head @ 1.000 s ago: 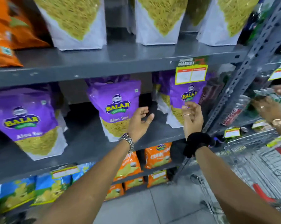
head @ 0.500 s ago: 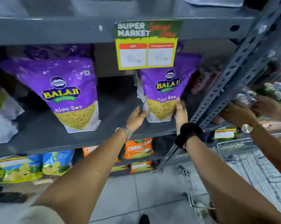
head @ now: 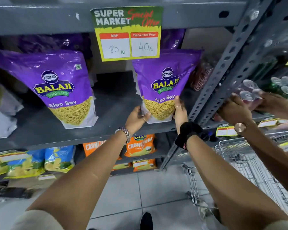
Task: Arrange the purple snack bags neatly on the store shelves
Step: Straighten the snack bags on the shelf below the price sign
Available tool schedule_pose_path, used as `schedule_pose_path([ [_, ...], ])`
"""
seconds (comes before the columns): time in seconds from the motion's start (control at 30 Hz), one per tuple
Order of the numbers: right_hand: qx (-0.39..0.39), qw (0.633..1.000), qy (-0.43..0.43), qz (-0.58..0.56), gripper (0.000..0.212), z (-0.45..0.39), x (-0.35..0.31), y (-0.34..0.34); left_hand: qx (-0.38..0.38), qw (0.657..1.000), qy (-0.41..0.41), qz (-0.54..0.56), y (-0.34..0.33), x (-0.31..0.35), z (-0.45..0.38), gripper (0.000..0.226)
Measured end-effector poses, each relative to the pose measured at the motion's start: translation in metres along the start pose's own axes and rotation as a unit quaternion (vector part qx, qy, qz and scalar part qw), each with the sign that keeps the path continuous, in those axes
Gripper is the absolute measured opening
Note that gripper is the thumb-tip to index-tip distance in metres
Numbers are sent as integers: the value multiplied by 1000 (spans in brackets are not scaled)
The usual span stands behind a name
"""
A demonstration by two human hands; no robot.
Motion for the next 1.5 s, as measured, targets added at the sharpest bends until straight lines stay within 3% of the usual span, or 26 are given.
schedule_pose_path([
  [0.1,-7,1000,-12,10,86,6,-5,2,-1,1000,-6,-14,-2,2,4,44],
  [0.2,1,999,-34,42,73,15,3,4,19,1000,-10,-21,1,3,8,44],
  [0.3,70,994,-26,85,31,26,20,11,91,995,24,11,18,-10,17,54],
  [0.37,83,992,-31,86,7,36,37,5,158,985,40,55,39,-25,26,48],
  [0.47,24,997,-52,58,8,58,44,-33,264,962,17,69,87,-45,42,14],
  [0.57,-60,995,-66,46,18,71,39,-89,382,922,57,35,146,-69,62,13],
  [0.63,-120,989,-67,50,19,78,34,-128,481,872,80,26,188,-79,80,29],
  [0.7,-182,978,-70,68,20,88,30,-164,510,856,80,16,221,-77,88,37],
  [0.83,-263,958,-82,76,62,103,24,-219,432,899,60,41,259,-73,80,37],
  [0.93,-283,947,-64,135,78,104,26,-240,336,940,61,17,261,-71,73,44],
  [1.1,-292,942,-29,163,56,107,24,-250,249,967,45,-37,263,-79,68,45],
  [1.17,-288,941,-24,175,58,108,26,-248,234,971,28,-35,262,-77,70,33],
  [1.23,-279,941,-14,189,57,108,30,-246,223,975,1,-11,259,-70,74,21],
  [1.5,-255,948,0,188,50,114,32,-238,215,977,-15,-4,258,-72,82,19],
])
Point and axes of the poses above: each hand's wrist, its own z-axis away from the middle knuckle, its own y-axis out of the back of the hand, x = y × z, the point moved 6 cm from there along -z, towards the middle knuckle, and after that the axes turned 2 degrees about y, right-handed, at the moved point
